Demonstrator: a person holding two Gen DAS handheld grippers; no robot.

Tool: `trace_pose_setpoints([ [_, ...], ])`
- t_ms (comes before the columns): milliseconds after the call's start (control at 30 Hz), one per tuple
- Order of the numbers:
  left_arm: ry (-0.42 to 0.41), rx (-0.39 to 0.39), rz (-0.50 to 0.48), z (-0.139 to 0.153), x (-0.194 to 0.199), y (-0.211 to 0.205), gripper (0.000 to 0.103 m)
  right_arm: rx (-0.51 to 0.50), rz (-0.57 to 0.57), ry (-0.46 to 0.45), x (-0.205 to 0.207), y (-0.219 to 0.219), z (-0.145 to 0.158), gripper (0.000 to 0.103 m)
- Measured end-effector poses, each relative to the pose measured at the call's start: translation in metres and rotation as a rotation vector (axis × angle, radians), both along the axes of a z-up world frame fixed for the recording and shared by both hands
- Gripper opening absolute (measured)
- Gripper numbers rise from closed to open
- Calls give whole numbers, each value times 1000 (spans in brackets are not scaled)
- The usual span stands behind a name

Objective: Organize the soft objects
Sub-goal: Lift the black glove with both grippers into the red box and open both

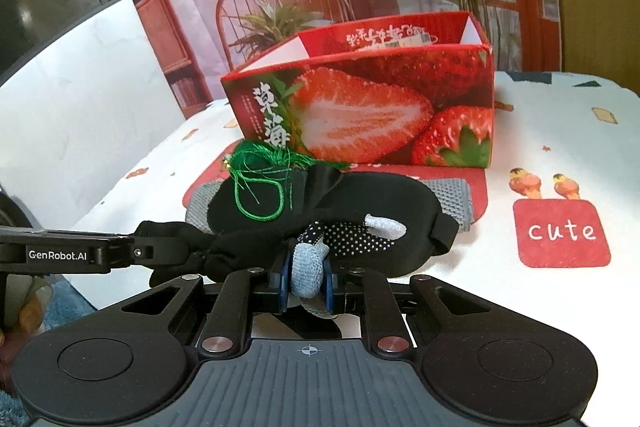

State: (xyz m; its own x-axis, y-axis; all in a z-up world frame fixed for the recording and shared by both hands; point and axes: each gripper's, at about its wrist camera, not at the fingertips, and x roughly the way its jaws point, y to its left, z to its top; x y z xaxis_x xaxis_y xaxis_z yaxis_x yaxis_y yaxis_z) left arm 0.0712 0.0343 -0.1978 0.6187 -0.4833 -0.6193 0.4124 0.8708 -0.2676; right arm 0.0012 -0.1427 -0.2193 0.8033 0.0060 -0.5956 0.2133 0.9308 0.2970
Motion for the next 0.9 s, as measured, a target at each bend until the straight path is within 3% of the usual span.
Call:
trace_pose_setpoints([
  [333,-158,-46,-17,57,17,-13,23,-53,-34,-124,3,-12,43,15],
  [633,-255,-39,-37,101,73,-45,23,-119,-65,-234,44,-54,94,15],
  [800,-241,-26,-36,113,119,-64,23,-133,-84,-240,83,-84,107,15],
  [900,-178,-49,-14,111,150,-68,23,-110,-92,-215,108,-103,106,15],
])
